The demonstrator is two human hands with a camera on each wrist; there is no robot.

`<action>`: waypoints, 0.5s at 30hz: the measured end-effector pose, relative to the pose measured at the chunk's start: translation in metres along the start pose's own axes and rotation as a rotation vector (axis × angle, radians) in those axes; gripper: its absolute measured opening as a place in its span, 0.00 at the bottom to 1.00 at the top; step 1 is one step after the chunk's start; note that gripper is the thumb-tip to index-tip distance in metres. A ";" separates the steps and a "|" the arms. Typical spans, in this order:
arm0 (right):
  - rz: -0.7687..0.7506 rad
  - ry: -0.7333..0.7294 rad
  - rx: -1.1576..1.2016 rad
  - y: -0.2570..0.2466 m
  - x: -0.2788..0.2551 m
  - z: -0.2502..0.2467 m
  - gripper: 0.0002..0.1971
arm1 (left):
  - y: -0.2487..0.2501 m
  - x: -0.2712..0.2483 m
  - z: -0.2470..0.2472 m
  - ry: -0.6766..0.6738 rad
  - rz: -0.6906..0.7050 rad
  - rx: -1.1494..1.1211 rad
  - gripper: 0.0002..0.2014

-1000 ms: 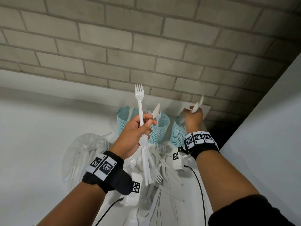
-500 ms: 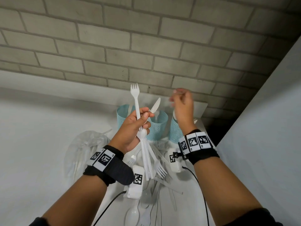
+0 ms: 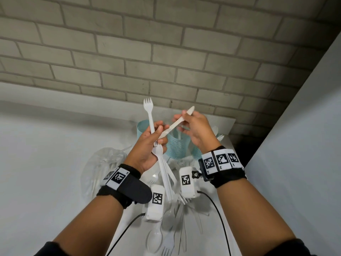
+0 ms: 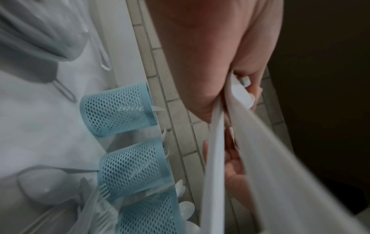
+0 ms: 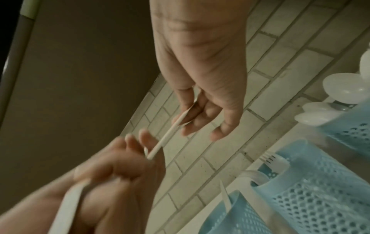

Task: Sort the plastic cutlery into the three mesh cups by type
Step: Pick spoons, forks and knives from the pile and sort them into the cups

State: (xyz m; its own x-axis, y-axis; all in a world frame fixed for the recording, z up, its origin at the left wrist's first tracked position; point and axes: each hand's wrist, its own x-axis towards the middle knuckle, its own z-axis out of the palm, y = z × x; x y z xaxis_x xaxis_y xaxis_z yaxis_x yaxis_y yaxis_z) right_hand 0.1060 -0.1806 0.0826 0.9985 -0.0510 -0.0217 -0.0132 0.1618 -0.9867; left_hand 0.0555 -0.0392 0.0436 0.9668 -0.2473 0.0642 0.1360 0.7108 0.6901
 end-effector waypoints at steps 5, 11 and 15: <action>-0.068 0.262 0.266 -0.008 0.012 -0.015 0.02 | 0.002 0.000 -0.010 0.094 0.027 0.029 0.08; -0.242 0.294 0.236 0.009 0.029 0.008 0.10 | 0.007 0.000 -0.021 0.158 0.084 0.089 0.07; -0.320 0.231 0.142 0.024 0.043 0.037 0.13 | 0.010 -0.002 -0.026 0.173 0.099 0.145 0.07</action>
State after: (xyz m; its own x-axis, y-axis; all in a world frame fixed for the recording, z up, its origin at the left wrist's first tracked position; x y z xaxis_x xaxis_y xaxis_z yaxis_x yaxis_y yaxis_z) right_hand 0.1504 -0.1425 0.0638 0.9125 -0.3378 0.2306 0.3191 0.2350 -0.9181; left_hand 0.0604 -0.0141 0.0312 0.9982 -0.0561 0.0205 0.0188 0.6208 0.7838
